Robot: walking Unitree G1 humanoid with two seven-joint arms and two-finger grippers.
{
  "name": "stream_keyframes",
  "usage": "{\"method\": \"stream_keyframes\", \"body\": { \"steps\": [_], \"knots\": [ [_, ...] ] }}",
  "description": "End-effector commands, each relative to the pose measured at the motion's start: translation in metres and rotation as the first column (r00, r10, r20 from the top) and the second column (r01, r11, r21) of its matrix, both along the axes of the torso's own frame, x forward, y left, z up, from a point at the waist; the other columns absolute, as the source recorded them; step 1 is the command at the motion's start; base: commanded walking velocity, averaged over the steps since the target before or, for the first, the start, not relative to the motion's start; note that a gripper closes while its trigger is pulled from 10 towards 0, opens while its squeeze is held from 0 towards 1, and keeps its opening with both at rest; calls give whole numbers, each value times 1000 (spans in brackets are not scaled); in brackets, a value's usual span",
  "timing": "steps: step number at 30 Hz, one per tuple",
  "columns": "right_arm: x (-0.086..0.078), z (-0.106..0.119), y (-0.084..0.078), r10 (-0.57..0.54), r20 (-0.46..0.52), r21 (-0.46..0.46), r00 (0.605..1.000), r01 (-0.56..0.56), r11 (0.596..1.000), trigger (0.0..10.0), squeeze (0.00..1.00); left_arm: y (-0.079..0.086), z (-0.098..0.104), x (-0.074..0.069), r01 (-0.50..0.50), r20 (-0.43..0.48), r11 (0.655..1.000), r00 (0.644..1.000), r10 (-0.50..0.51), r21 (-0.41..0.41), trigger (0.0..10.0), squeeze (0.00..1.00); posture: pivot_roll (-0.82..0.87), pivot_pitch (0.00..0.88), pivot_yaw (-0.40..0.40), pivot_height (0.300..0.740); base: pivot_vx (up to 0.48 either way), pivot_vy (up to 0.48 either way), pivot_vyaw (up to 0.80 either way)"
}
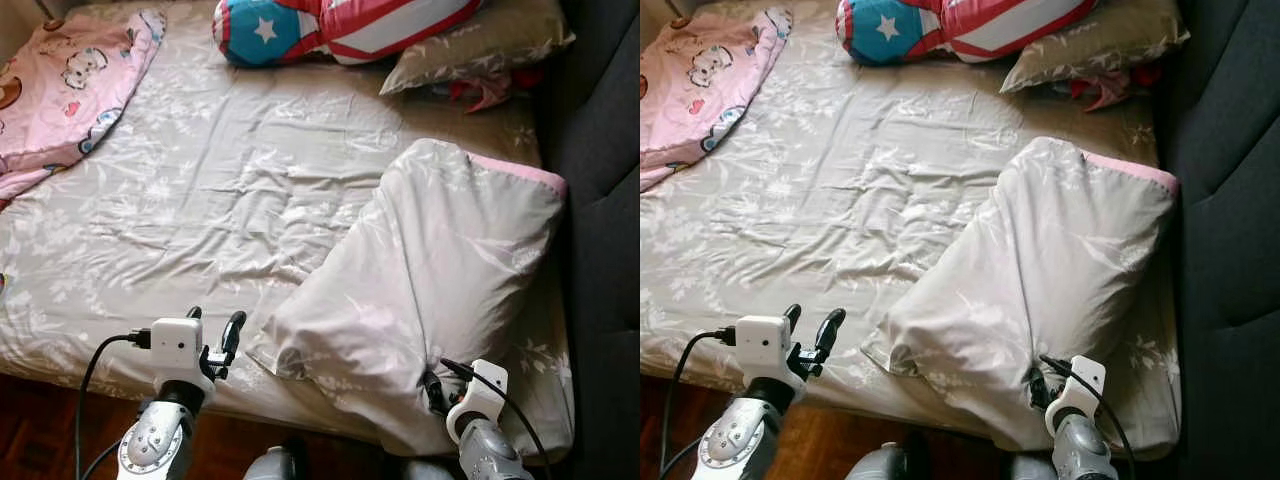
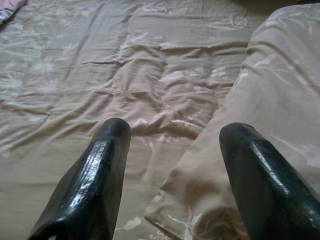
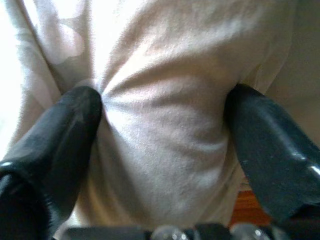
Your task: Clean up the room
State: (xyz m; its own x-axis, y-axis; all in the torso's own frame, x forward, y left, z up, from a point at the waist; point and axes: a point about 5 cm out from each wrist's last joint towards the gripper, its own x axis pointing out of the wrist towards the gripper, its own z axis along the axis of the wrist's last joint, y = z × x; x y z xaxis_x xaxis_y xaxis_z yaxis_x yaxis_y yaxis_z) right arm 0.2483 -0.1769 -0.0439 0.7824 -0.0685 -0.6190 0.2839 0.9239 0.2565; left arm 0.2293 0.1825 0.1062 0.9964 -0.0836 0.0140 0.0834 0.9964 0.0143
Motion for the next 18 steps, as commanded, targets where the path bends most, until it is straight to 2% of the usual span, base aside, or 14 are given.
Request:
{"method": "stream_keyframes", "body": {
  "steps": [1, 8, 18],
  "knots": [
    [-24, -19, 18, 31, -110, 58, 993, -25, 998, 0, 0, 5, -3, -6, -8, -36, 1000, 999, 8, 8, 10000, 0, 170, 388, 149, 740, 0, 0, 0],
    [-23, -18, 25, 56, -91, 64, 994, -50, 997, 0, 0, 1, -1, -5, -7, -57, 1000, 998, 7, 2, 10000, 0, 159, 383, 142, 740, 0, 0, 0],
    [-29, -21, 19, 46, -97, 61, 994, -40, 997, 0, 0, 0, -1, -1, -16, -62, 1000, 998, 16, -7, 10000, 0, 141, 360, 119, 740, 0, 0, 0]
  ]
}}
